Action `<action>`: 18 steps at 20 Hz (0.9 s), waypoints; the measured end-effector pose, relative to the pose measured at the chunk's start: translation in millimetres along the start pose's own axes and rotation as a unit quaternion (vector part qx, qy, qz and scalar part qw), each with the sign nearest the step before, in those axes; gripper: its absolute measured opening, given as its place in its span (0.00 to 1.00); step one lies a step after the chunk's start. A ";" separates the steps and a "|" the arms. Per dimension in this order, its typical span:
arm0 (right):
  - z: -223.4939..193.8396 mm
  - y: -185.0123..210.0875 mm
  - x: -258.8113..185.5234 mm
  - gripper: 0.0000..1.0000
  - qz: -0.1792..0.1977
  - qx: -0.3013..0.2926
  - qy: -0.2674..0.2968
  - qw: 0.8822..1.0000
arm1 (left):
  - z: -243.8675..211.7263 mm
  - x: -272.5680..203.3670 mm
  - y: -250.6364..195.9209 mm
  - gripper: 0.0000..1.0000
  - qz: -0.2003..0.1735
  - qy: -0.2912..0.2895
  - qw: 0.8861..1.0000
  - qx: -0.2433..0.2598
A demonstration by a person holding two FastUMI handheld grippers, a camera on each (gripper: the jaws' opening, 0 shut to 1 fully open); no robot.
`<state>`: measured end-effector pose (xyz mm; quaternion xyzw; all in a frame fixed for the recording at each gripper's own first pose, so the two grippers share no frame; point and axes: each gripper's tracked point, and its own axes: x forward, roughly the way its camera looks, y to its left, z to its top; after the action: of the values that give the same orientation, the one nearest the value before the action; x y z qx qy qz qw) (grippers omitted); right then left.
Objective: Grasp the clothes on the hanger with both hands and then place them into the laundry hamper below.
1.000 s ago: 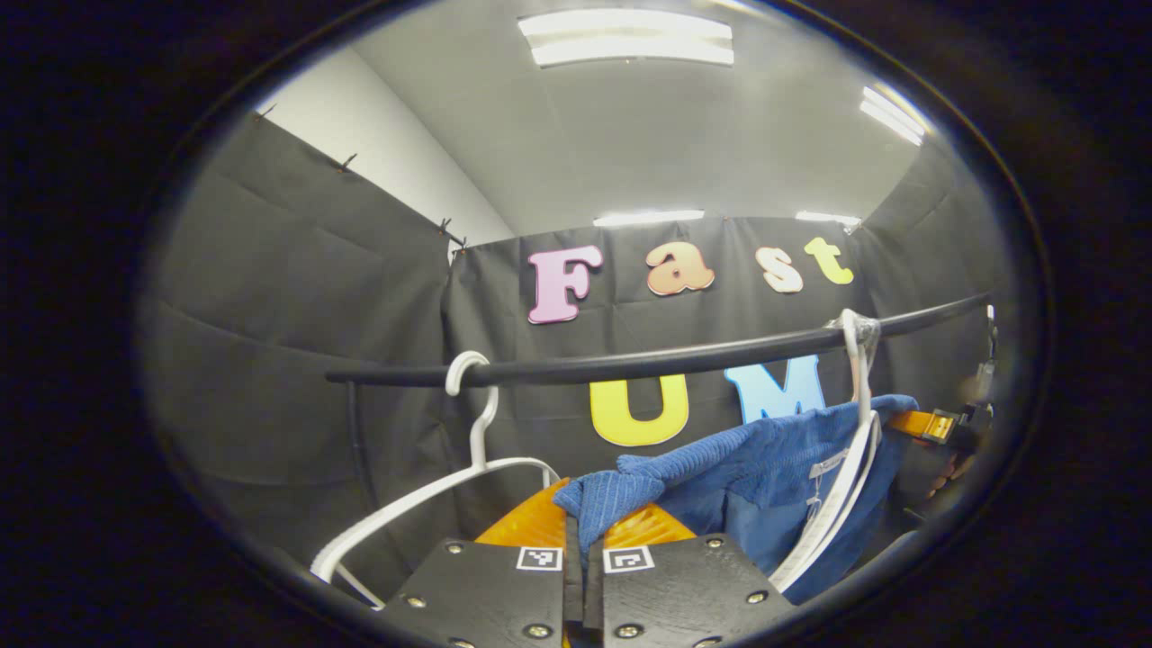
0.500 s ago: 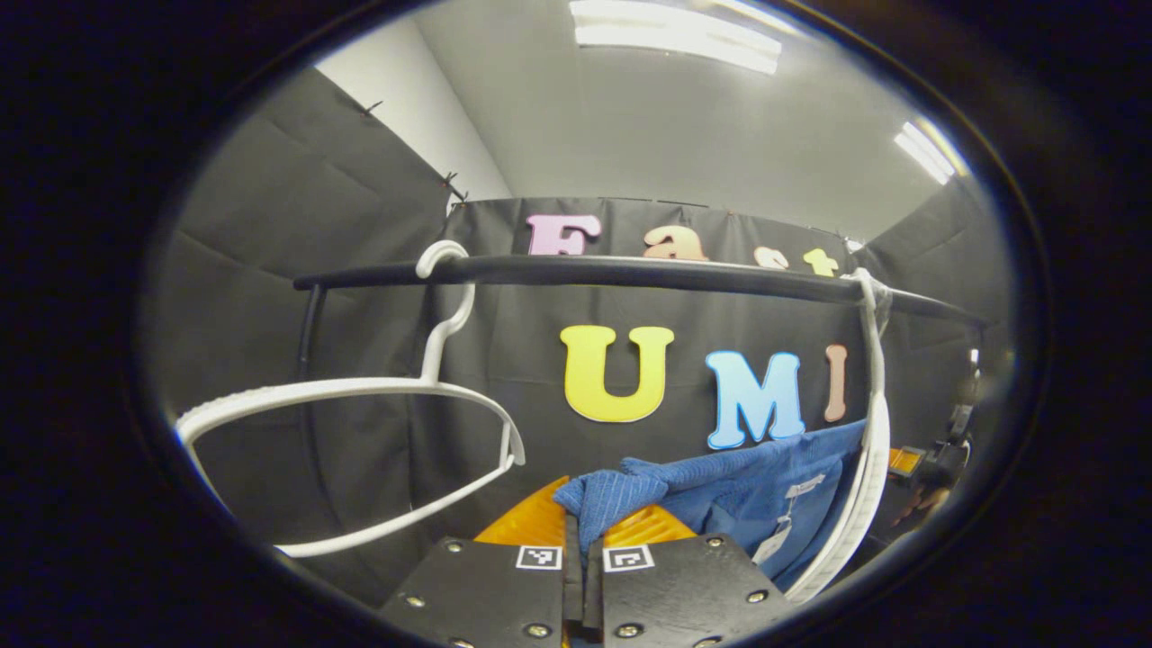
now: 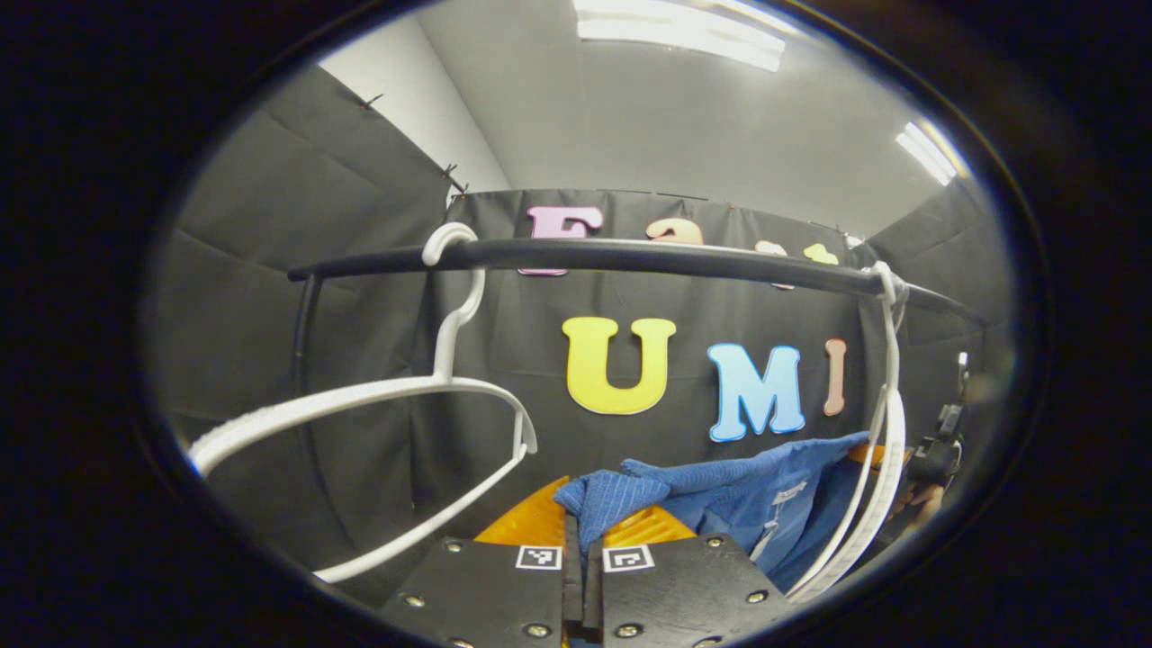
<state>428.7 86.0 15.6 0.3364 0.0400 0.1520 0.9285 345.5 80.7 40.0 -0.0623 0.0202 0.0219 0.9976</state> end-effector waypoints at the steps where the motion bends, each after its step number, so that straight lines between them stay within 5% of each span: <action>1: -8.9 -2.1 -1.7 0.07 -0.001 -0.003 0.010 1.000 | -5.9 1.9 1.6 0.01 0.002 0.006 1.000 -0.003; 18: -85.3 -15.3 -86.0 0.07 -0.023 -0.057 0.089 0.994 | -78.3 -99.2 21.3 0.02 0.020 0.032 0.999 -0.002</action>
<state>335.8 100.6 -62.3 0.2674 0.1218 0.1621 0.9420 242.6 87.9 -35.9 -0.0642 0.0530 0.0402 0.9957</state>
